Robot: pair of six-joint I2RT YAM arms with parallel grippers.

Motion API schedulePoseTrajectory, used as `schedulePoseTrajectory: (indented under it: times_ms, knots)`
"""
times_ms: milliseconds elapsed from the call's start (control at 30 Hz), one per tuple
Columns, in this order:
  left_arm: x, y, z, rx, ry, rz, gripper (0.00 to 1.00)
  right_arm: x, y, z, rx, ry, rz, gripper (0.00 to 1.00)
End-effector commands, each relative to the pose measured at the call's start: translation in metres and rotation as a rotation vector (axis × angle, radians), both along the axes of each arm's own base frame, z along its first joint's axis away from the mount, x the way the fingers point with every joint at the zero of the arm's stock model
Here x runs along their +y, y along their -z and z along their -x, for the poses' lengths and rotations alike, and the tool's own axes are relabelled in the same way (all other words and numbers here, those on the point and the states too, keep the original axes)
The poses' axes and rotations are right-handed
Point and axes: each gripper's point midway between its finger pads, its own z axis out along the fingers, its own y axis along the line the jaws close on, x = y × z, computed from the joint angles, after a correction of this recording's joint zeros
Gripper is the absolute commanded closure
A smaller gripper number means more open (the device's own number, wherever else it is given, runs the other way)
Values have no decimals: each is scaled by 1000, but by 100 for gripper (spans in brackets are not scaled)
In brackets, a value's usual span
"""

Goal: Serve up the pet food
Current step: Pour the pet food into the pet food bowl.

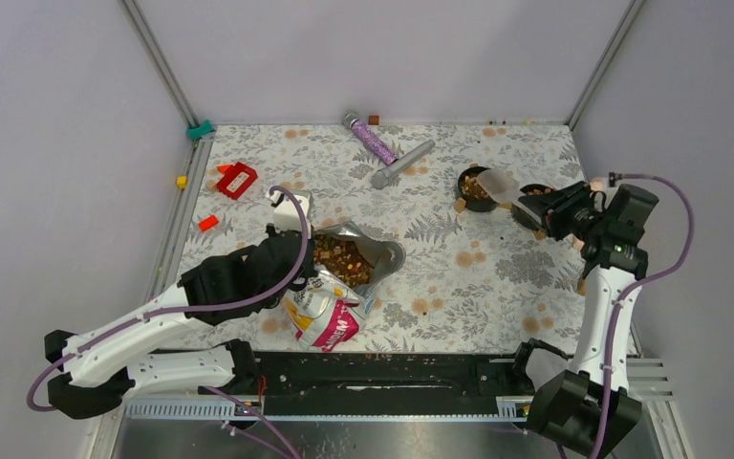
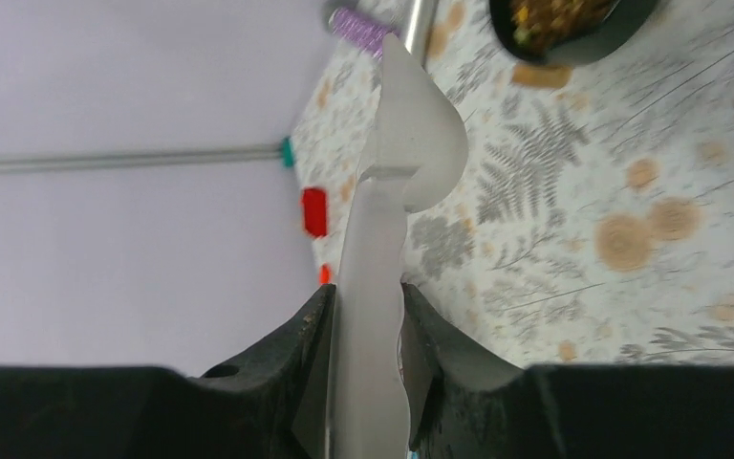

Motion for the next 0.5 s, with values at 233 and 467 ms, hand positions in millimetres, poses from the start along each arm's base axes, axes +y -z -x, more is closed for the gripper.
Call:
schedulePoseTrajectory:
  times_ms: [233,467]
  knots:
    - [-19,-43,-3,-84,13,190,100,46,59,30,-38,-167,-197,100]
    - [-17,-47,-2,-88,12,208,100,40,152,40,151,-92,-178,94]
